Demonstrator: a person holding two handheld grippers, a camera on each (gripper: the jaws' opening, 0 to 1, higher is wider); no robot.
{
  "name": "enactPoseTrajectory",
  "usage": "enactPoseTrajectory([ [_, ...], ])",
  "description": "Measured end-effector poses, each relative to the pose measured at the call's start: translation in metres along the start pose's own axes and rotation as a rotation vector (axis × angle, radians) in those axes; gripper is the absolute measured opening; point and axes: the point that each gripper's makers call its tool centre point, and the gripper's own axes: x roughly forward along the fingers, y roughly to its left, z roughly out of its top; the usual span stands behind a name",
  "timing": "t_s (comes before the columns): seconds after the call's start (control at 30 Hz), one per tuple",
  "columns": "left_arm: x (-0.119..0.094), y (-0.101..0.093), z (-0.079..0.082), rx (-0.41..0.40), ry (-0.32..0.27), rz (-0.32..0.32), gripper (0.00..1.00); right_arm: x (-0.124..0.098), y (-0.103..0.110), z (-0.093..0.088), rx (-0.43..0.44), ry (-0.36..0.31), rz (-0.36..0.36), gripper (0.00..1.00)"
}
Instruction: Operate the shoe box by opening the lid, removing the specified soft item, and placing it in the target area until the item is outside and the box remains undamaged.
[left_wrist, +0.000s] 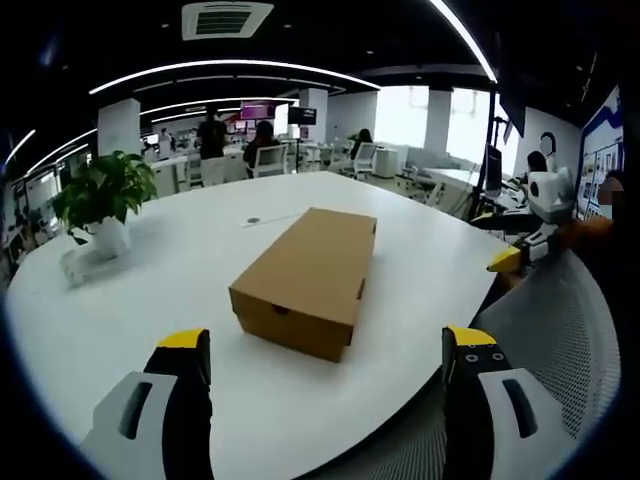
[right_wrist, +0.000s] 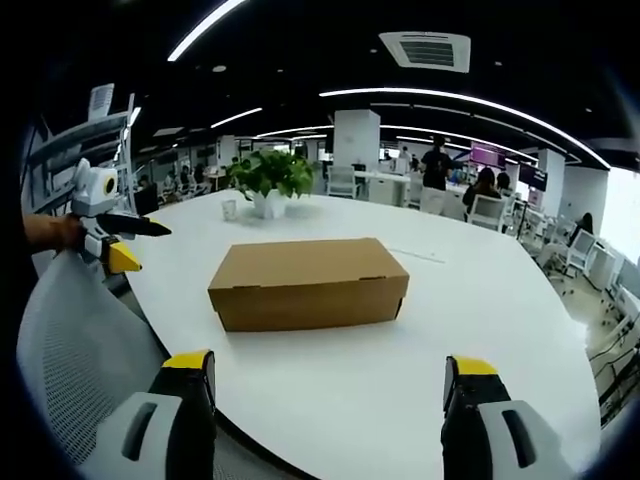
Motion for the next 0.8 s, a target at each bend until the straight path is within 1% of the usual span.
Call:
enactPoseTrajectory([
  [0.33,0.004,-0.008,0.000,0.000,0.044,-0.008,1.00,-0.003,0.006,0.004,-0.022,0.011,0.035,0.95],
  [0.57,0.007,-0.013,0.004,-0.014,0.051,-0.009,1.00,-0.003,-0.001,0.011,-0.048,0.010,0.041,0.94],
  [0.8,0.012,-0.008,0.009,-0.045,0.053,0.016,1.00,-0.001,-0.009,0.022,-0.072,0.003,0.049,0.94],
])
